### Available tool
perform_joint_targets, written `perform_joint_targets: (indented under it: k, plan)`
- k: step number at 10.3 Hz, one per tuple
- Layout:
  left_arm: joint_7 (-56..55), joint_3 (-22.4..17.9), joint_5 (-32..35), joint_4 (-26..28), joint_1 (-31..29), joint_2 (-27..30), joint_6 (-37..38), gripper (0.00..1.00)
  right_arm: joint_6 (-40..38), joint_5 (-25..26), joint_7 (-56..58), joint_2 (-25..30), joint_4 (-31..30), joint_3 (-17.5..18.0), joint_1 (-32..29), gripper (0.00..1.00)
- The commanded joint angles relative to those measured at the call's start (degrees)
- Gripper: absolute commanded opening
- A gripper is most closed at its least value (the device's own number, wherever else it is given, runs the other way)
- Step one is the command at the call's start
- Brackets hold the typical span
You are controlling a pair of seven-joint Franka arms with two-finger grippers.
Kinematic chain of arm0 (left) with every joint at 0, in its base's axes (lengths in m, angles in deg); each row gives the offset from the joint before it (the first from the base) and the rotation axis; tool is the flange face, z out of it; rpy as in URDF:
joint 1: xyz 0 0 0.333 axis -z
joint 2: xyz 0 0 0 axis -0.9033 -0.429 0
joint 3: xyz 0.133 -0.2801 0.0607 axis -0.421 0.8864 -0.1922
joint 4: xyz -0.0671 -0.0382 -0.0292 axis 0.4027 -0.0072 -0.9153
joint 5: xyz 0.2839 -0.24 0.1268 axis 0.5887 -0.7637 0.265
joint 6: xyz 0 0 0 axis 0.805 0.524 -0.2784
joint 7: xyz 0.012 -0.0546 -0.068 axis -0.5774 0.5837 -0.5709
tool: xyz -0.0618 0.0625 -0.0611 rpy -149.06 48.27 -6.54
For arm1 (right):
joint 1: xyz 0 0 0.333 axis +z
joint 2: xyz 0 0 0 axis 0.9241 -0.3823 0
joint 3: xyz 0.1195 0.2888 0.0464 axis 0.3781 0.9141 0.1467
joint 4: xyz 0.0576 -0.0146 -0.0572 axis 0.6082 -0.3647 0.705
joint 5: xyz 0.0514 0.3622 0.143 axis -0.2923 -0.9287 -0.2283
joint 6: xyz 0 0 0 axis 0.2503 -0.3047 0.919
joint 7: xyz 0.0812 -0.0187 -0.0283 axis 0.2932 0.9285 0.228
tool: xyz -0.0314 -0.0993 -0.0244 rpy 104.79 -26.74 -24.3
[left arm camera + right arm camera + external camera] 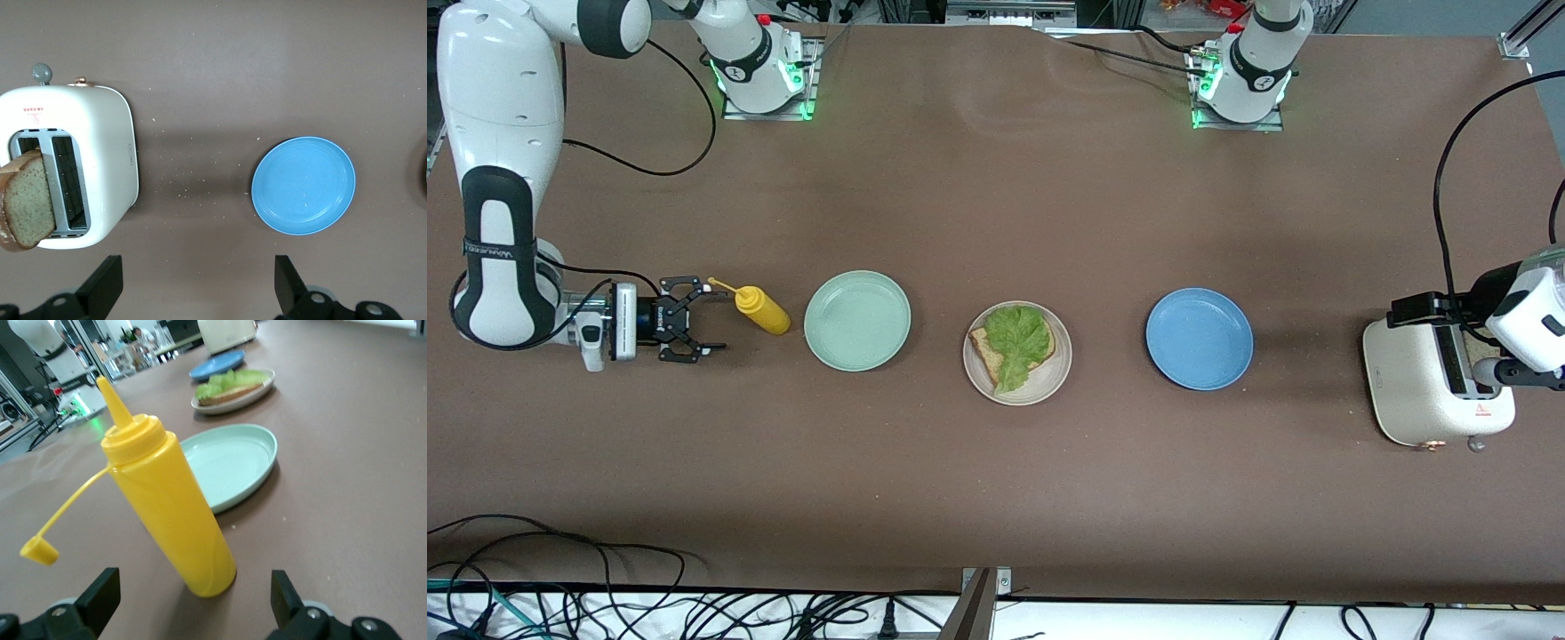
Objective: Make sandwich on beige plate with both arms
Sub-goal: 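Reach the right gripper to the yellow mustard bottle and grasp it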
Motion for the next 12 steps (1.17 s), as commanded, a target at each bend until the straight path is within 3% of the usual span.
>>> perform_joint_targets:
  k: [1,5,6,8,9,10,12]
  plan:
    - [0.9,0.4,1.5,0.3,-0.2,0.4,0.0,1.00,-3.5,-4.1,7.2,-2.9,0.4,2.4,-1.6,1.00]
    - [0.9,0.4,1.5,0.3,-0.2,0.3,0.0,1.00,-7.1,-8.3,8.3,-4.7,0.6,4.3,-1.6,1.00]
    - [0.9,0.4,1.5,0.3,-0.2,0.3,0.0,1.00,-7.8,-8.3,8.3,-4.9,0.6,5.1,-1.6,0.92]
    - [0.9,0.4,1.5,0.3,-0.2,0.3,0.0,1.00,-8.6,-8.2,6.9,-4.7,1.4,5.1,-1.6,0.30]
    - [0.9,0.4,1.5,0.3,-0.2,0.3,0.0,1.00,-8.7,-8.1,4.8,-4.7,1.6,5.1,-1.6,0.07]
    - [0.9,0.4,1.5,0.3,-0.2,0.3,0.0,1.00,-8.7,-8.1,3.8,-4.7,1.6,5.1,-1.4,0.00]
    - [0.9,0.4,1.5,0.3,-0.2,0.3,0.0,1.00,-8.1,-7.9,-0.7,-4.5,1.7,5.0,-1.1,0.00]
